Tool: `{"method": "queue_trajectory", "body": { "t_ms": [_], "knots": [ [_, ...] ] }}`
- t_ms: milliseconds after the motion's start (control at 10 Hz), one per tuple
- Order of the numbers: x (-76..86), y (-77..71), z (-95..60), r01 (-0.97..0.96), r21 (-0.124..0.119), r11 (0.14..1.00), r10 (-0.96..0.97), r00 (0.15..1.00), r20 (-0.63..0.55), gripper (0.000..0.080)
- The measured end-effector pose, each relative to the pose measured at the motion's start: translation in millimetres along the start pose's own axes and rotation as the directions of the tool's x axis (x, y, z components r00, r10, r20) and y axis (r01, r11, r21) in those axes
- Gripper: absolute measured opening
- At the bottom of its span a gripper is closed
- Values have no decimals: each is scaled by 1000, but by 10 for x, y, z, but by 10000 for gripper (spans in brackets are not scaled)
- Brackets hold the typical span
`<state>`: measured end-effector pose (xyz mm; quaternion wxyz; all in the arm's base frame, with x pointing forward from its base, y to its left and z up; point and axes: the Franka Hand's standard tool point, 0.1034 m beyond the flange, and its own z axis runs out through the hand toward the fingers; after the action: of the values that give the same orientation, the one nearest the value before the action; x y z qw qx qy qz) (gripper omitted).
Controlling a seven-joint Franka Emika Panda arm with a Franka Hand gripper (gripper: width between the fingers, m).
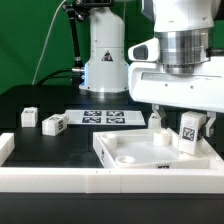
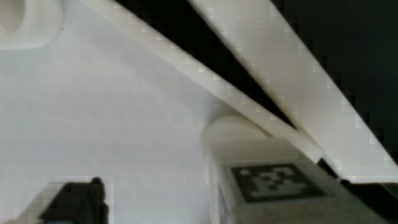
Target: Assemble one leg
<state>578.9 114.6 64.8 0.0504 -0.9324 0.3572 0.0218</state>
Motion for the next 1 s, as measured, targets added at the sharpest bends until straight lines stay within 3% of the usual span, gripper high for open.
{"method": "queue_trajectory", "body": {
  "t_ms": [300,500,1000],
  "knots": [
    [-24,-84,-24,5,5,1000,-5,1000,-4,639],
    [-24,-81,-19,5,4,1000,-5,1000,-3,296],
    [-26,-84,-13,-52,7,999,52,999,-1,290]
  ]
}}
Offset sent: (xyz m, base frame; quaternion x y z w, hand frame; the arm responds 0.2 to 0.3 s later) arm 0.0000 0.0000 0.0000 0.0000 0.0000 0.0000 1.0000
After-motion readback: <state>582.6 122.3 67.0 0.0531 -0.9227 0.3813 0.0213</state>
